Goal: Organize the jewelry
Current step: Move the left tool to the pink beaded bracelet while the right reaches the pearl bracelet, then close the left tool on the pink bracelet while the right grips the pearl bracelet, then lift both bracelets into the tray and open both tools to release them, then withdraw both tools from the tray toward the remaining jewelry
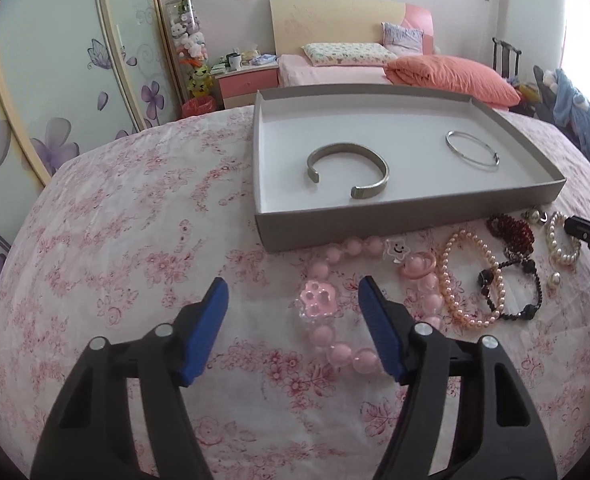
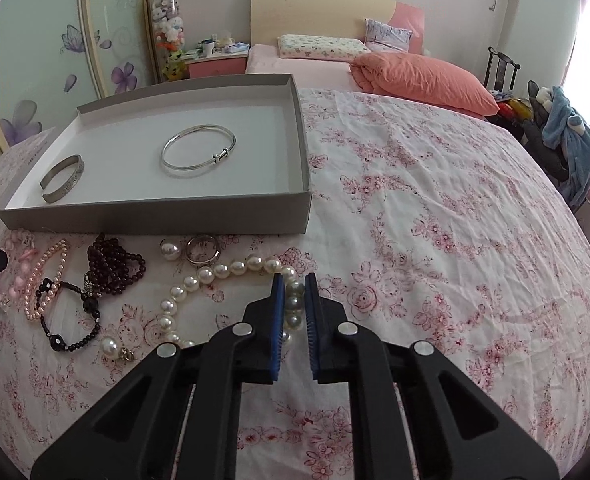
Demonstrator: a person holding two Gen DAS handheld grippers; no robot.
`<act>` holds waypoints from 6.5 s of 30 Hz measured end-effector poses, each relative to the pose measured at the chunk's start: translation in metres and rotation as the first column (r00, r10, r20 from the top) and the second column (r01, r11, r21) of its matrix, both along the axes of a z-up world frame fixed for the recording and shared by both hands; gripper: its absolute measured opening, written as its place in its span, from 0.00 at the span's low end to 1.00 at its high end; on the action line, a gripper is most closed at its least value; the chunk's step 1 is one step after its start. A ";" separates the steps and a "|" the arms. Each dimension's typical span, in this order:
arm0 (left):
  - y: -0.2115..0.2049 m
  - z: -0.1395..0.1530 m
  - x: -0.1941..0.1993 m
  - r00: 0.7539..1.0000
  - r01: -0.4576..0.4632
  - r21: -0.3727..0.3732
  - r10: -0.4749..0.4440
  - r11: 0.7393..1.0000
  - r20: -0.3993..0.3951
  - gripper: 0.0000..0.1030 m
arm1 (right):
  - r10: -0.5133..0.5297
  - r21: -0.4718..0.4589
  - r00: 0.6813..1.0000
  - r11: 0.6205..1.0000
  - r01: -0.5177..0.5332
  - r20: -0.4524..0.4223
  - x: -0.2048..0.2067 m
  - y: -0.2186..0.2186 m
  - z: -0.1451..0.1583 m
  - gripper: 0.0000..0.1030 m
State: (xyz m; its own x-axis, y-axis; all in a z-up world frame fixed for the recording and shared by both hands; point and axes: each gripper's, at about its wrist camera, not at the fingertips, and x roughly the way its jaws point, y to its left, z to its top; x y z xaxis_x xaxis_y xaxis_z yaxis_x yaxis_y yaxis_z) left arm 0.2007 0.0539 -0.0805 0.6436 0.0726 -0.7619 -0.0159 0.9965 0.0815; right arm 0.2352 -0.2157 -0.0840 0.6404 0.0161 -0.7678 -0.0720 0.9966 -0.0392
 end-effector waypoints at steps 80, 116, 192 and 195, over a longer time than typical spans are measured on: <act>0.004 0.062 -0.044 0.983 0.047 -0.218 -0.006 0.975 0.185 0.22 | 0.102 0.252 0.963 0.953 -0.167 0.250 -0.048 -0.001 0.069 0.10; -0.024 0.115 -0.045 0.936 0.074 -0.198 0.000 0.977 0.353 0.22 | 0.146 0.146 0.864 0.959 -0.243 0.481 -0.063 0.033 0.119 0.10; -0.004 0.051 0.024 0.980 0.005 -0.233 0.041 0.972 0.193 0.35 | 0.070 0.193 0.961 0.973 -0.125 0.267 0.007 0.009 0.055 0.41; -0.006 0.043 0.013 0.984 0.030 -0.228 0.010 0.973 0.175 0.37 | 0.088 0.175 0.975 0.977 -0.124 0.203 0.002 0.005 0.043 0.41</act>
State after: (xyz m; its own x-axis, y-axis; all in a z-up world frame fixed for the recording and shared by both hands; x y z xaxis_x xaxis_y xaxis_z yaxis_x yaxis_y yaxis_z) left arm 0.2138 0.0480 -0.0371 0.7677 -0.0977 -0.6334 0.0005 0.9884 -0.1519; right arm 0.2373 -0.2108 -0.0412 0.7634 0.2219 -0.6066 -0.1868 0.9748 0.1216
